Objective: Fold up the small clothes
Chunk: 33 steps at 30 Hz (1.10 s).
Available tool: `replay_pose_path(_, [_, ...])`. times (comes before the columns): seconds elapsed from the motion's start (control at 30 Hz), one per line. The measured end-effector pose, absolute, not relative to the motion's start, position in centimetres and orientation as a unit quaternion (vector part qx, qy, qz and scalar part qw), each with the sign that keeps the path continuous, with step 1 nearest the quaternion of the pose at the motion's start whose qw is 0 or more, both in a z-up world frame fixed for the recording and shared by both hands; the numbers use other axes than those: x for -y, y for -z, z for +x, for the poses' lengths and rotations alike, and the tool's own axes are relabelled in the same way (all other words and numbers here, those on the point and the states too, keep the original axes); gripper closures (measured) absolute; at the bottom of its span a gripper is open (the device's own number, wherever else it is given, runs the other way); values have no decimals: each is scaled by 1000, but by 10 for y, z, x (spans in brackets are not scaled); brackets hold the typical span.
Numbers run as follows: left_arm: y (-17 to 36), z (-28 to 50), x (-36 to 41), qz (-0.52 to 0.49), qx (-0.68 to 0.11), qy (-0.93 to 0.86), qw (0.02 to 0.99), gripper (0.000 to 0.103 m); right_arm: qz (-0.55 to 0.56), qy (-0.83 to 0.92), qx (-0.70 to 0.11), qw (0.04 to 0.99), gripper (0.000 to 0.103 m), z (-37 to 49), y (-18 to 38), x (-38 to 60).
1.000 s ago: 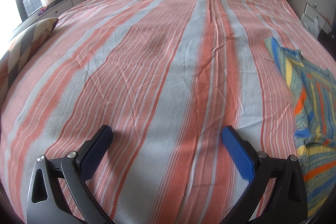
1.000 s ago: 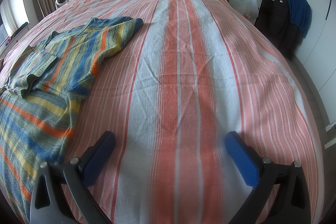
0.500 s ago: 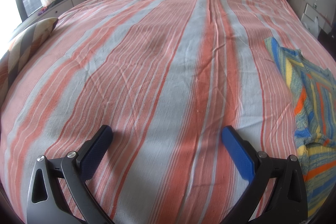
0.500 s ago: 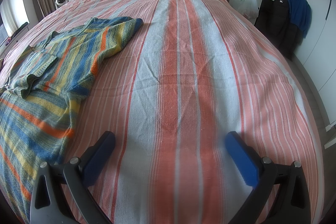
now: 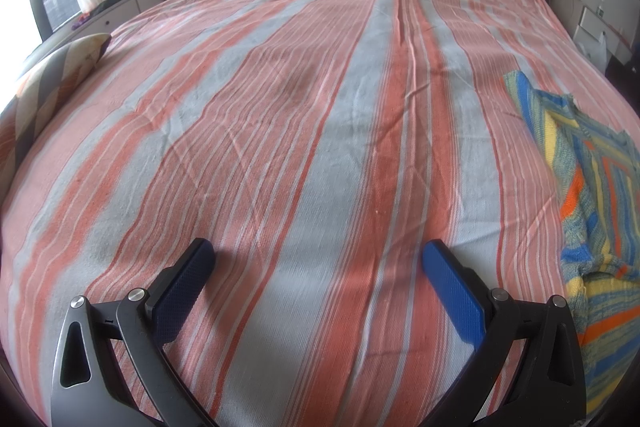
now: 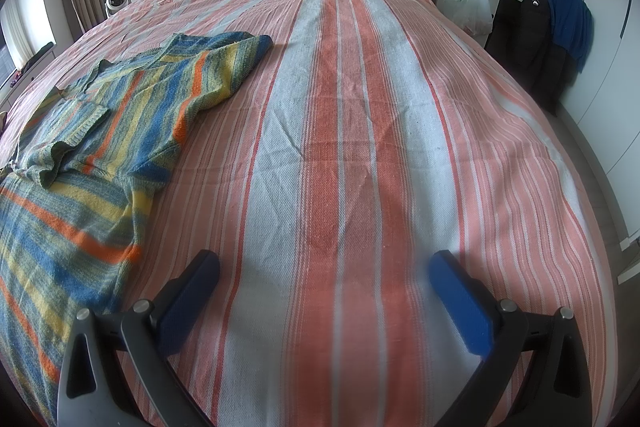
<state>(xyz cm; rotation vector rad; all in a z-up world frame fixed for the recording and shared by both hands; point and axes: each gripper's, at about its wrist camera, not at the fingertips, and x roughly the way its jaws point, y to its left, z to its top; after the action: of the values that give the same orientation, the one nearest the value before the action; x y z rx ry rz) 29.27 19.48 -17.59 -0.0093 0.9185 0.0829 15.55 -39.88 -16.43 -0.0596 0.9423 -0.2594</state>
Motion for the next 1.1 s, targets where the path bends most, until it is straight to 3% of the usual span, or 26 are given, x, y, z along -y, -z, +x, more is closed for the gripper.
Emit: replay_pose_path(1.1, [175, 293, -194, -5, -443, -40, 896, 0, -29, 125, -452, 883, 0, 158, 167, 398])
